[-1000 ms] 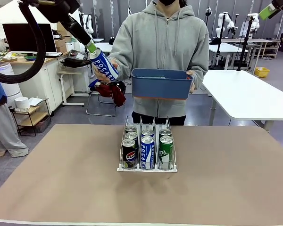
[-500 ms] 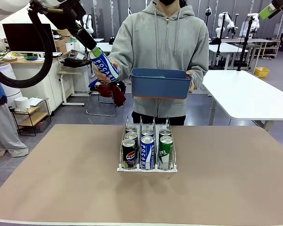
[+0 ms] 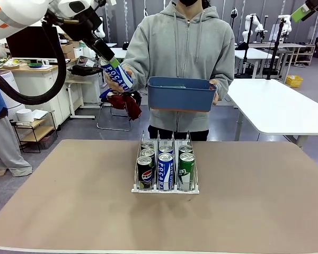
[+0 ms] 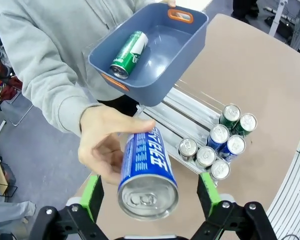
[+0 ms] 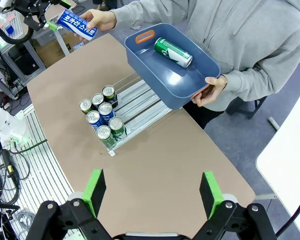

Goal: Fill the beverage cans into the dispenser.
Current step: Pick up the Ionic drink handed by the human, then place the picked Ionic drink in the line of the Automatic Can Dispenser with the same cans.

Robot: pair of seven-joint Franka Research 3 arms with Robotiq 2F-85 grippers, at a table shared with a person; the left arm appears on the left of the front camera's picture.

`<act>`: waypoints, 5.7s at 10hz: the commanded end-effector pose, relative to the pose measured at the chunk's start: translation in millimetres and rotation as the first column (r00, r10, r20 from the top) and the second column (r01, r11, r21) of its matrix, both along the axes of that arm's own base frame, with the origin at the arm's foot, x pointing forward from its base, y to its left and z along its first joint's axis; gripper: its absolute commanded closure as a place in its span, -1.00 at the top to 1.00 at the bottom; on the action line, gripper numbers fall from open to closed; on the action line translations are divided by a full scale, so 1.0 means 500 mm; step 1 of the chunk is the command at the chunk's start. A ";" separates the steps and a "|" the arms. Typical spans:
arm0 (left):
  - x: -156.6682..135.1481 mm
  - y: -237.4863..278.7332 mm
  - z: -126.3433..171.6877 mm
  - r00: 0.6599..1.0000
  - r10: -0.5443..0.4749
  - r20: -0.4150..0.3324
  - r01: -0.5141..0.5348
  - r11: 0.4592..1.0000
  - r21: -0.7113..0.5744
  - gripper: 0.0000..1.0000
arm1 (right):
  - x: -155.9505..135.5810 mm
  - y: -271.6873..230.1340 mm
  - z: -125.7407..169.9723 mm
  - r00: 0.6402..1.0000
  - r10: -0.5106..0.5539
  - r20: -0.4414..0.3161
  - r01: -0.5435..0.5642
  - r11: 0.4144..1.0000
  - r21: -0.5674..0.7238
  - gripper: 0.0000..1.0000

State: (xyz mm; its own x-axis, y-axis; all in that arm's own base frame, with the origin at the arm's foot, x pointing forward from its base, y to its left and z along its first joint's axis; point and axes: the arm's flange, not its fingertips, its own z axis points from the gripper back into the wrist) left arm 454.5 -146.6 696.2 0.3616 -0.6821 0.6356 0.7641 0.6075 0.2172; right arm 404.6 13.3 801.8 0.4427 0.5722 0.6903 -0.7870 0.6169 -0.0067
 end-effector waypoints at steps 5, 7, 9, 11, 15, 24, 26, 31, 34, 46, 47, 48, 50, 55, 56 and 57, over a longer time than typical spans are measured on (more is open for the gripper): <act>0.024 0.005 -0.047 1.000 -0.008 0.009 0.008 1.000 -0.013 1.00 | -0.002 0.000 -0.002 1.000 -0.002 -0.004 0.002 1.000 0.002 1.00; 0.026 0.008 -0.053 1.000 -0.005 0.015 0.006 1.000 -0.009 1.00 | -0.002 0.000 -0.002 1.000 -0.002 -0.004 0.002 1.000 0.002 1.00; 0.030 0.010 -0.057 1.000 0.003 0.012 -0.002 1.000 -0.009 1.00 | -0.002 0.000 -0.002 1.000 -0.002 -0.004 0.002 1.000 0.002 1.00; 0.028 -0.004 -0.040 1.000 0.004 -0.010 -0.004 1.000 -0.002 1.00 | -0.002 0.000 -0.002 1.000 -0.002 -0.004 0.002 1.000 0.002 1.00; 0.027 -0.007 -0.039 1.000 0.011 -0.001 -0.011 1.000 -0.004 -0.20 | -0.002 0.000 -0.002 1.000 -0.002 -0.004 0.002 1.000 0.002 1.00; 0.018 -0.002 -0.029 1.000 0.021 -0.005 -0.021 1.000 0.023 -1.00 | -0.002 0.000 -0.002 1.000 -0.002 -0.004 0.002 1.000 0.002 1.00; 0.027 -0.004 -0.036 1.000 0.029 -0.008 -0.029 1.000 0.013 -0.09 | -0.002 0.000 -0.002 1.000 -0.002 -0.004 0.002 1.000 0.002 1.00; 0.027 -0.004 -0.036 1.000 0.029 -0.008 -0.029 1.000 0.013 -0.09 | -0.002 0.000 -0.002 1.000 -0.002 -0.004 0.002 1.000 0.002 1.00; 0.027 -0.004 -0.036 1.000 0.029 -0.008 -0.029 1.000 0.013 -0.09 | -0.002 0.000 -0.002 1.000 -0.002 -0.004 0.002 1.000 0.002 1.00; 0.027 -0.004 -0.036 1.000 0.029 -0.008 -0.029 1.000 0.013 -0.09 | -0.002 0.000 -0.002 1.000 -0.002 -0.004 0.002 1.000 0.002 1.00; 0.027 -0.004 -0.036 1.000 0.029 -0.008 -0.029 1.000 0.013 -0.09 | -0.002 0.000 -0.002 1.000 -0.002 -0.004 0.002 1.000 0.002 1.00; 0.027 -0.004 -0.036 1.000 0.029 -0.008 -0.029 1.000 0.013 -0.09 | -0.002 0.000 -0.002 1.000 -0.002 -0.004 0.002 1.000 0.002 1.00; 0.027 -0.004 -0.036 1.000 0.029 -0.008 -0.029 1.000 0.013 -0.09 | -0.002 0.000 -0.002 1.000 -0.002 -0.004 0.002 1.000 0.002 1.00; 0.027 -0.004 -0.036 1.000 0.029 -0.008 -0.029 1.000 0.013 -0.09 | -0.002 0.000 -0.002 1.000 -0.002 -0.004 0.002 1.000 0.002 1.00; 0.027 -0.004 -0.036 1.000 0.029 -0.008 -0.029 1.000 0.013 -0.09 | -0.002 0.000 -0.002 1.000 -0.002 -0.004 0.002 1.000 0.002 1.00; 0.027 -0.009 -0.039 1.000 0.025 -0.019 -0.025 1.000 0.015 0.15 | -0.002 0.000 -0.002 1.000 -0.002 -0.004 0.002 1.000 0.002 1.00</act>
